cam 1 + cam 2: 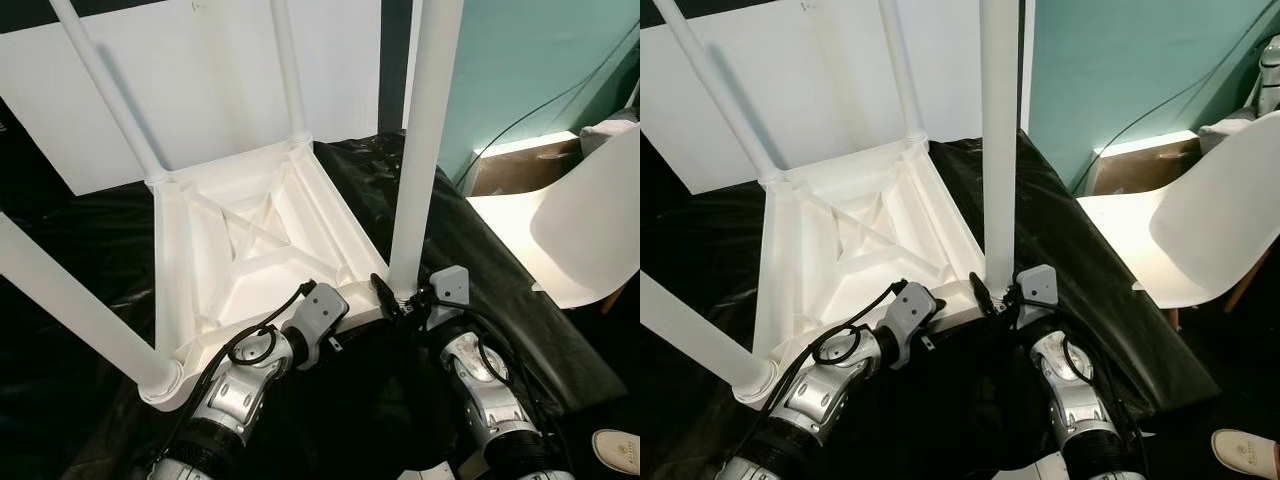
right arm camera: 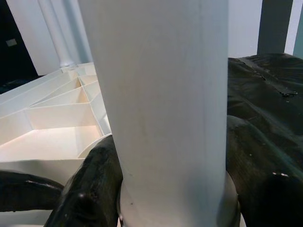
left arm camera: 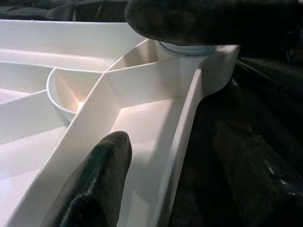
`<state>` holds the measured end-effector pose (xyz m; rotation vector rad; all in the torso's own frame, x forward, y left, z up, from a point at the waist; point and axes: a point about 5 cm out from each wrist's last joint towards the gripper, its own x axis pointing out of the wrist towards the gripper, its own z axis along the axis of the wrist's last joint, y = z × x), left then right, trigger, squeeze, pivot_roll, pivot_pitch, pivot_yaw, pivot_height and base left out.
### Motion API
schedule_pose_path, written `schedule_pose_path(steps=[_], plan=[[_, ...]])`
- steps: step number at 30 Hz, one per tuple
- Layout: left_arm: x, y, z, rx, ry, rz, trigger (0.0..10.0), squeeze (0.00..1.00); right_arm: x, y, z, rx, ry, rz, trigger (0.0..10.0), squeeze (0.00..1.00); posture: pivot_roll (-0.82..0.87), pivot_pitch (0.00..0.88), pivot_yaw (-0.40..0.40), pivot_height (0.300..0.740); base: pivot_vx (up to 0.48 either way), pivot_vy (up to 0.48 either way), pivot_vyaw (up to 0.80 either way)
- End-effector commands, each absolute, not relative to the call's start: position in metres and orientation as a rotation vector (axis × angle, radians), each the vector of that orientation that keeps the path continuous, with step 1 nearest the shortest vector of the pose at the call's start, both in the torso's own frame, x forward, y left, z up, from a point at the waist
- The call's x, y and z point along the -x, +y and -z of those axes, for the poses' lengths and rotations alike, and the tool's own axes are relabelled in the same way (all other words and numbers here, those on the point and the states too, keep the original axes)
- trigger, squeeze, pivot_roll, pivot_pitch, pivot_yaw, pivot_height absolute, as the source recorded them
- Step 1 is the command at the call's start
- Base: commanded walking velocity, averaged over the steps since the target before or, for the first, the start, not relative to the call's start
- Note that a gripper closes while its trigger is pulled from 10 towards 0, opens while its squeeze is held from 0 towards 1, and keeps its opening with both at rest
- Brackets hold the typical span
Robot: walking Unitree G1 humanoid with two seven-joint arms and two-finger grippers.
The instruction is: Building children table
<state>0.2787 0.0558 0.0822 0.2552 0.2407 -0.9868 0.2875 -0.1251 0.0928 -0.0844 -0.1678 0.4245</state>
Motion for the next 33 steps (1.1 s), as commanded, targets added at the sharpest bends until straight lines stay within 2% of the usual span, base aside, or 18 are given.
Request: schedule_pose_path(steps=[1,6,7,8,9,10,11,23,24,29,30,33], plan=[[-0.275,0.055,-0.064,-0.273,0.34,0.986,10.0,0.0,-0.281,-0.105,-0.08,0.055,-0.11,-0.51,10.0,0.0,-0.09,0.0,0.085,0.74,0.0,0.0,0.0],[-0.276,0.048,-0.061,-0.293,0.367,1.016,10.0,0.0,-0.281,-0.104,-0.082,0.059,-0.112,-0.525,10.0,0.0,-0.1,0.0,0.095,0.74,0.0,0.0,0.0],[-0.275,0.046,-0.059,-0.294,0.381,1.043,6.2,0.0,-0.281,-0.104,-0.082,0.062,-0.111,-0.529,10.0,0.0,-0.1,0.0,0.097,0.74,0.0,0.0,0.0],[-0.275,0.046,-0.059,-0.294,0.381,1.043,6.2,0.0,-0.281,-0.104,-0.082,0.062,-0.111,-0.529,10.0,0.0,-0.1,0.0,0.097,0.74,0.0,0.0,0.0],[-0.273,0.044,-0.058,-0.292,0.392,1.061,0.9,0.0,-0.281,-0.104,-0.082,0.066,-0.111,-0.534,10.0,0.0,-0.1,0.0,0.097,0.74,0.0,0.0,0.0],[-0.273,0.044,-0.058,-0.292,0.392,1.061,0.9,0.0,-0.281,-0.104,-0.082,0.066,-0.111,-0.534,10.0,0.0,-0.1,0.0,0.097,0.74,0.0,0.0,0.0],[-0.272,0.042,-0.057,-0.282,0.406,1.078,0.0,0.0,-0.282,-0.104,-0.083,0.069,-0.112,-0.536,10.0,0.0,-0.11,0.0,0.098,0.74,0.0,0.0,0.0],[-0.269,0.046,-0.053,-0.268,0.431,1.077,0.0,0.0,-0.296,-0.12,-0.094,0.129,-0.111,-0.518,10.0,0.0,-0.1,0.0,0.087,0.74,0.0,0.0,0.0],[-0.272,0.047,-0.053,-0.296,0.427,1.049,10.0,0.0,-0.3,-0.123,-0.097,0.154,-0.103,-0.511,10.0,0.0,-0.1,0.0,0.083,0.74,0.0,0.0,0.0],[-0.272,0.047,-0.052,-0.301,0.431,1.043,10.0,0.0,-0.304,-0.126,-0.1,0.176,-0.088,-0.521,10.0,0.0,-0.11,0.0,0.08,0.74,0.0,0.0,0.0],[-0.272,0.047,-0.051,-0.3,0.433,1.042,10.0,0.0,-0.305,-0.126,-0.101,0.167,-0.083,-0.543,10.0,1.0,-0.11,0.0,0.079,0.74,0.0,0.0,0.0],[-0.272,0.047,-0.051,-0.3,0.435,1.039,10.0,0.0,-0.305,-0.126,-0.103,0.151,-0.068,-0.591,10.0,1.0,-0.11,0.0,0.08,0.74,0.0,0.0,0.0]])
